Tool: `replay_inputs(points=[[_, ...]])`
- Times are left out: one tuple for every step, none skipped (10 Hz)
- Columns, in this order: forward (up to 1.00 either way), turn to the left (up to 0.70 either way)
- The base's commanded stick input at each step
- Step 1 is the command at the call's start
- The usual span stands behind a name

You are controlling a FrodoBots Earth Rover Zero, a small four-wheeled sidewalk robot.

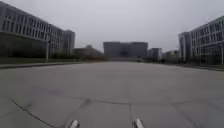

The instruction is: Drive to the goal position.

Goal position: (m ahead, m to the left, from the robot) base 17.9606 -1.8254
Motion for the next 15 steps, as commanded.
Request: replay_inputs(points=[[1.0, 0.02], [1.0, 0.02], [1.0, 0.02], [1.0, 0.02], [1.0, 0.02], [1.0, 0.02], [1.0, 0.02], [1.0, 0.02], [1.0, 0.02], [1.0, 0.02], [1.0, 0.02], [1.0, 0.02], [1.0, 0.02], [1.0, 0.02], [1.0, 0.02]])
